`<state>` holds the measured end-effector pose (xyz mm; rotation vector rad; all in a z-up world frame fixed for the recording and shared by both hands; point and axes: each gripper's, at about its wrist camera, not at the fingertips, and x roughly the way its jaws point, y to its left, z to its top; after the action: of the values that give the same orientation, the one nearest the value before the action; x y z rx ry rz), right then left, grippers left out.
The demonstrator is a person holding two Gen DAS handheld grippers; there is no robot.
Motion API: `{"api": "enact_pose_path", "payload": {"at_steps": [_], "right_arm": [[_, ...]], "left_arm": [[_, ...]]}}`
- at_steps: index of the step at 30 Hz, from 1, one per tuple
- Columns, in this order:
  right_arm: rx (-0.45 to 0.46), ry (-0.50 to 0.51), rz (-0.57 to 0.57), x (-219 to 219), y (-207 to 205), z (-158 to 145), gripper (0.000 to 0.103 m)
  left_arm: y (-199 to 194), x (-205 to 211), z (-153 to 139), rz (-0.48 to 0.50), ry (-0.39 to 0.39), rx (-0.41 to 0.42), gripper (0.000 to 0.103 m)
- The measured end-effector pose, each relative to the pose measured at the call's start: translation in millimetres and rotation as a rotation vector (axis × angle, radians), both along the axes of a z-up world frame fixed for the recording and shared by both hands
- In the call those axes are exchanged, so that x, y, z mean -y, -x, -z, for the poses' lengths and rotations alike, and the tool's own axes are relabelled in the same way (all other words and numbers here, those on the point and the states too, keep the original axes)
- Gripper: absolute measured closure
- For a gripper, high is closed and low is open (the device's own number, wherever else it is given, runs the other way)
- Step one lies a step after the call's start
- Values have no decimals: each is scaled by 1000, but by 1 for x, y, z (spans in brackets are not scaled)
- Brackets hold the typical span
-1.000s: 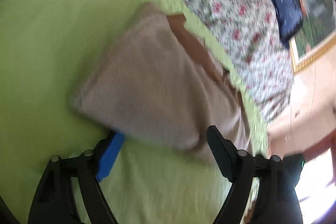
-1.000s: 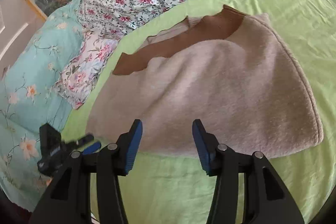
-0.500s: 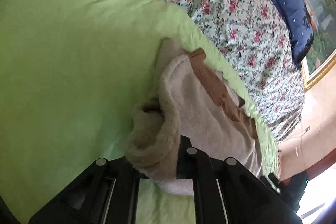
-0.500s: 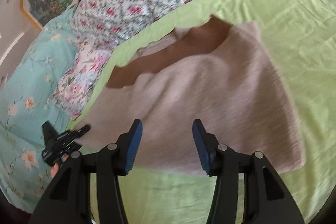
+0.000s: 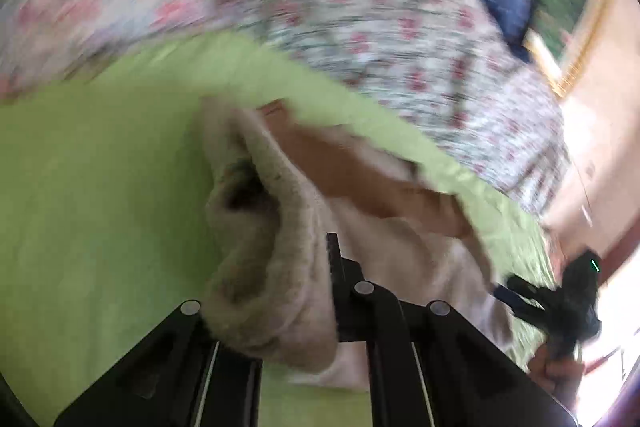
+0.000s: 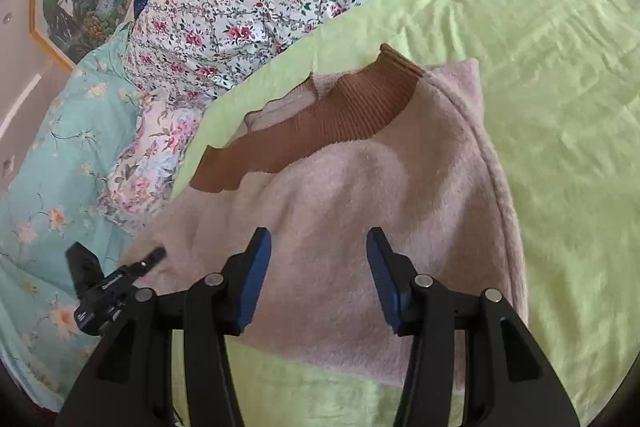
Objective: Fold small clothes
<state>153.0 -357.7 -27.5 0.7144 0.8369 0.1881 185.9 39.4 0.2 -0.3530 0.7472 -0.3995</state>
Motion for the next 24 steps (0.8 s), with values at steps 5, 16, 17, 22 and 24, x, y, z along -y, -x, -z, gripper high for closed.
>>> {"api": "enact_pose_path", "payload": {"at_steps": [5,16,17,22,24], "right_arm": [[-8,-144,-116,4,-39,-3,43],[-101,-219,-277,-31,-126,24,17],[-92,-215,-290,-36,-133,23,20],[-136,-210,-333,-62,-172,31,78],[-103,-182,-334,-61,-168,18,81]], "left_arm": [[8,94,-15,223,-87,79,96],[15,160,25,372,-197,38,96],[15,160,25,373,-198,35,96],[18,164,18,372,-223,44,96],[22,166,8,381,-210,59,96]]}}
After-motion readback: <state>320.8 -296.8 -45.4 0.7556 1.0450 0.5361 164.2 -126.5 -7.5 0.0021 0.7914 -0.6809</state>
